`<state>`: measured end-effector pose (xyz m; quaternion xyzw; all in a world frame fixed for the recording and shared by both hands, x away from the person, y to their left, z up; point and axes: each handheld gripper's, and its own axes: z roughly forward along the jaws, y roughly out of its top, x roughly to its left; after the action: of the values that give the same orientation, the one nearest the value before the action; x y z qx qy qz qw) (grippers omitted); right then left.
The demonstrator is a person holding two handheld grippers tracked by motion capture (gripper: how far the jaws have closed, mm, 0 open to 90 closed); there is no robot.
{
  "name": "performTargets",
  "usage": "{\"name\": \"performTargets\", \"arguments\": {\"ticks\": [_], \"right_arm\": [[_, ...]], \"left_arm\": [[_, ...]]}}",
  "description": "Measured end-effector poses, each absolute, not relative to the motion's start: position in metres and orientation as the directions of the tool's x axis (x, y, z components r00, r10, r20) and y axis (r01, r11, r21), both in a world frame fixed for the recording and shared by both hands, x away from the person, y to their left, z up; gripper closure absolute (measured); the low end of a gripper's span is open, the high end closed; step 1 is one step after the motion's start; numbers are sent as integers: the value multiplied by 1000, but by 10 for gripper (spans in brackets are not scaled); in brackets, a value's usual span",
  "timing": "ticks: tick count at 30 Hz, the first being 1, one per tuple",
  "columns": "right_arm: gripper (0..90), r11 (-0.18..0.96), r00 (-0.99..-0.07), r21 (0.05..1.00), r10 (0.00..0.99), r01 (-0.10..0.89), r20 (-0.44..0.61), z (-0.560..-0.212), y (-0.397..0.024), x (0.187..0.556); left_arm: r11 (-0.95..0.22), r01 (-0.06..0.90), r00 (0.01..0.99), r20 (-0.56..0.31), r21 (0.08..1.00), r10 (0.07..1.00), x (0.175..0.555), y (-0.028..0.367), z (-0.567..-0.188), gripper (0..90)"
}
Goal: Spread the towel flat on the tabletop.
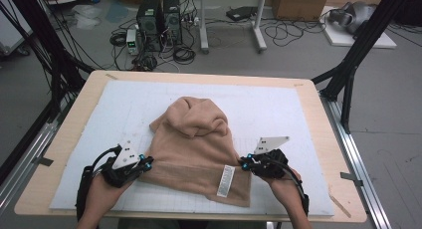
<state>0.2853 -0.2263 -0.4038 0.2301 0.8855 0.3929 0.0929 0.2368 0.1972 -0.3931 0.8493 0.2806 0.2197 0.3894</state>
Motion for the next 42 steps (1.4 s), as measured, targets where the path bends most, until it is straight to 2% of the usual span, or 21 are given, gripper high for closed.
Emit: {"name": "performTargets", "arguments": {"ticks": [8, 12, 13, 15, 17, 19, 25, 30, 34, 36, 38, 39, 42], "right_arm": [[837, 607, -900, 742, 437, 285, -12, -385, -229, 246], [811, 608, -918, 755, 397, 247, -20, -376, -228, 226], [771, 596, -920, 765, 391, 243, -12, -374, -228, 223], [703, 565, -919, 790, 394, 239, -4, -371, -229, 223], [659, 551, -914, 800, 405, 237, -8, -368, -230, 227], [653, 557, -907, 795, 421, 240, -21, -370, -228, 236], [656, 592, -900, 755, 437, 282, -7, -394, -214, 276], [646, 616, -885, 712, 466, 337, 15, -417, -205, 308], [615, 632, -889, 690, 457, 353, 35, -429, -202, 312], [591, 632, -889, 689, 456, 356, 41, -433, -202, 311], [592, 634, -887, 685, 460, 359, 39, -437, -201, 312], [609, 632, -885, 686, 463, 360, 38, -438, -200, 312], [740, 648, -884, 678, 468, 347, 4, -437, -196, 313]], "left_arm": [[-536, 263, 763, 167, 802, 625, 191, 199, -375, 872], [-510, 251, 791, 130, 823, 598, 171, 204, -366, 868], [-495, 254, 798, 109, 831, 593, 168, 206, -364, 850], [-483, 250, 801, 101, 839, 590, 168, 209, -361, 702], [-486, 244, 795, 114, 839, 596, 175, 209, -362, 655], [-487, 244, 792, 118, 838, 600, 187, 207, -366, 624], [-502, 241, 799, 123, 831, 588, 234, 187, -389, 599], [-586, 295, 815, 121, 755, 566, 273, 169, -418, 600], [-648, 343, 830, 103, 680, 548, 289, 164, -434, 575], [-627, 366, 832, 61, 688, 552, 293, 166, -435, 576], [-626, 367, 841, 41, 687, 539, 295, 167, -435, 635], [-624, 371, 843, 32, 688, 537, 295, 167, -435, 654], [-638, 348, 851, 54, 686, 522, 291, 162, -435, 788]]}}
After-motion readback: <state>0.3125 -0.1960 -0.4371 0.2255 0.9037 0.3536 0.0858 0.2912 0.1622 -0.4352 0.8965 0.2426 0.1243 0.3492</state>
